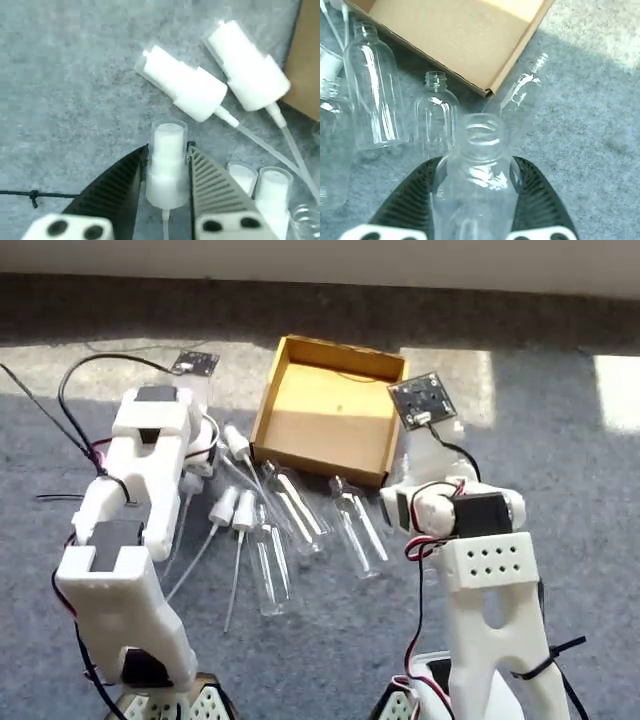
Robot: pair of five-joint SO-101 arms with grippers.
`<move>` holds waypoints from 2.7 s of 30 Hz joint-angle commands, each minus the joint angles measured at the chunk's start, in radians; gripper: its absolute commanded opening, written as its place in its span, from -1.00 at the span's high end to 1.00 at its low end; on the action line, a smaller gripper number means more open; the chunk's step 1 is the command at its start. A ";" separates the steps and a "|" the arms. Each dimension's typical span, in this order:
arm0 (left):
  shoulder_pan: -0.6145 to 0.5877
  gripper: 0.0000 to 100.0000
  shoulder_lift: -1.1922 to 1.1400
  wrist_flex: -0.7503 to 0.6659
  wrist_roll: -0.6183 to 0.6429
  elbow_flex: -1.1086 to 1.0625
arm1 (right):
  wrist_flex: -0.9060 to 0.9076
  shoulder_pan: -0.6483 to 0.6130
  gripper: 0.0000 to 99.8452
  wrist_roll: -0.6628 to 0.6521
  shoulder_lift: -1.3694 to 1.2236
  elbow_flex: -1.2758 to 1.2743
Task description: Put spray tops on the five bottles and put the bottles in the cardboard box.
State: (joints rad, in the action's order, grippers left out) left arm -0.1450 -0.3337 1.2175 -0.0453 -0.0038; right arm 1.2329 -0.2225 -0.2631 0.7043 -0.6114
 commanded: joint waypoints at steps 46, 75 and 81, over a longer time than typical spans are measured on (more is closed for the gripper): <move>0.657 0.99 0.803 -0.344 0.232 0.205 | -0.661 -0.275 0.99 0.193 0.788 -0.656; 0.719 0.99 0.888 -0.253 0.350 0.104 | -0.662 -0.277 0.99 0.193 0.805 -0.694; 0.717 0.99 0.888 -0.347 0.350 0.038 | -0.662 -0.278 0.99 0.193 0.805 -0.696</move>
State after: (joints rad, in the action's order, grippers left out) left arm 0.5700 0.5255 0.9183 0.2984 0.0315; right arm 0.5976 -0.4925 -0.0775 1.4914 -1.3188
